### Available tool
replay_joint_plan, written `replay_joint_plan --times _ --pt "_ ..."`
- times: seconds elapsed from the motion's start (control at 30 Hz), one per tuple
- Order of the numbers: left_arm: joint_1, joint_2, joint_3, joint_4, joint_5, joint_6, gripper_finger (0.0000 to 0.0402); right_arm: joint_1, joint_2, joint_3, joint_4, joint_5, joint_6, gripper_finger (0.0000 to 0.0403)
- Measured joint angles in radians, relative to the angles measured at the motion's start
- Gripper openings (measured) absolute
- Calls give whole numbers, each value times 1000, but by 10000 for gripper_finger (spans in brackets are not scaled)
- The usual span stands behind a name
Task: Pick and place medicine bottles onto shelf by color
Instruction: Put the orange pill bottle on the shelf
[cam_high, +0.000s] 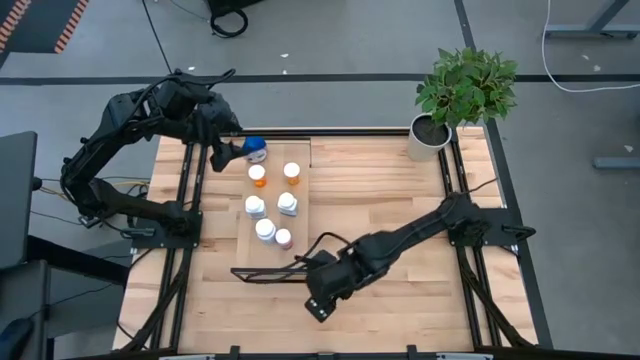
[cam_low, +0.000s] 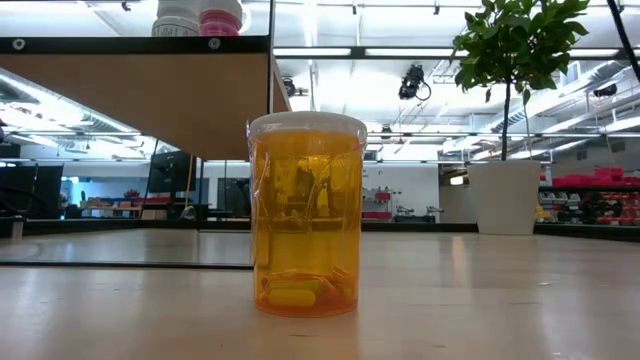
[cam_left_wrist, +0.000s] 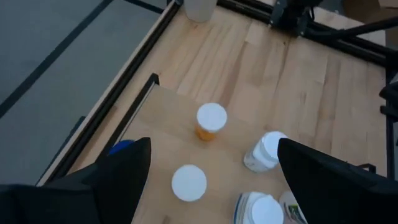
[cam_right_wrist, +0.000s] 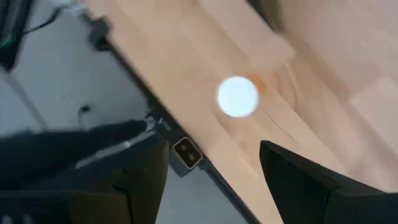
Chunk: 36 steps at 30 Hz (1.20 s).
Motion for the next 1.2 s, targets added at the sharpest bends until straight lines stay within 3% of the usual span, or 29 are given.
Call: replay_joint_plan --times 0.2,0.33,0.47,0.87,1.2 --pt "0 0 0 -28 0 46 355 25 98 53 -100 -5 240 259" --pt "0 0 0 -29 0 52 355 35 128 53 -52 -32 312 259" --pt "0 -7 0 -36 0 51 355 36 127 54 -29 42 368 261" --pt "0 -13 0 -35 0 44 355 39 125 -16 -9 110 377 307" --pt "0 -13 0 -41 0 43 355 36 127 -160 181 34 418 339"
